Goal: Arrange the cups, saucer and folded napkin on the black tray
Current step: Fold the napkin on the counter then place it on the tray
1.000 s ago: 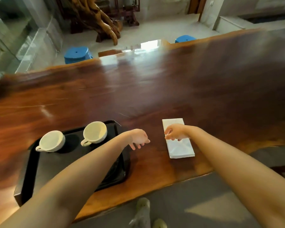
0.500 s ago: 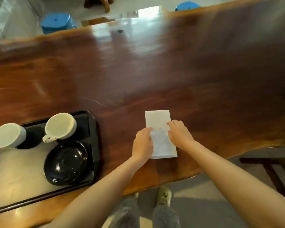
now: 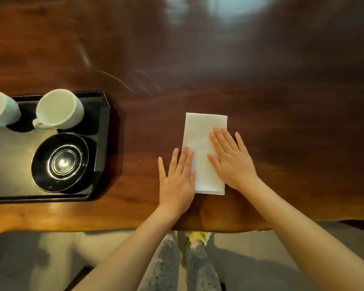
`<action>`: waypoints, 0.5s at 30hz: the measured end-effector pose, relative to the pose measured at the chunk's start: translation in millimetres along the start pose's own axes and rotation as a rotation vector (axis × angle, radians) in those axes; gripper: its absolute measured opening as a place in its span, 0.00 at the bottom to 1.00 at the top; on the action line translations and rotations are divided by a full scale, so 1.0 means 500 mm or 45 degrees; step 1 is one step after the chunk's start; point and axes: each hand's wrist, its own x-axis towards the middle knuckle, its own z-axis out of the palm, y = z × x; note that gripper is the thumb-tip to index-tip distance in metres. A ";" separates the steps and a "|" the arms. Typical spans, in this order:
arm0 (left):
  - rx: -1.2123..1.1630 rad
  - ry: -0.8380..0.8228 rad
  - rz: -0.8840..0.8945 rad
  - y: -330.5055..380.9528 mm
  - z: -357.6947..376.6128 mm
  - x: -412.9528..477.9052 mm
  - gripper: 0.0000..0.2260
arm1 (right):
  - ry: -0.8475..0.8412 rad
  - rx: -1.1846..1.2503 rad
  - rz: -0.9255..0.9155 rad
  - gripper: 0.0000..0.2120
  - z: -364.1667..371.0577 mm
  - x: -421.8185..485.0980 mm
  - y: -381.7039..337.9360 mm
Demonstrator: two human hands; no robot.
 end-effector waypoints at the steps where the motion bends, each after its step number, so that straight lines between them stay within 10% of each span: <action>1: 0.010 0.010 -0.003 0.000 0.001 0.000 0.26 | -0.028 -0.002 0.049 0.30 -0.010 -0.001 0.013; 8: 0.082 0.040 -0.005 0.001 0.007 -0.001 0.26 | -0.049 -0.060 -0.313 0.30 -0.003 -0.008 -0.047; 15: 0.115 0.071 0.223 -0.001 -0.009 -0.021 0.24 | 0.022 0.013 -0.163 0.30 -0.043 0.041 0.051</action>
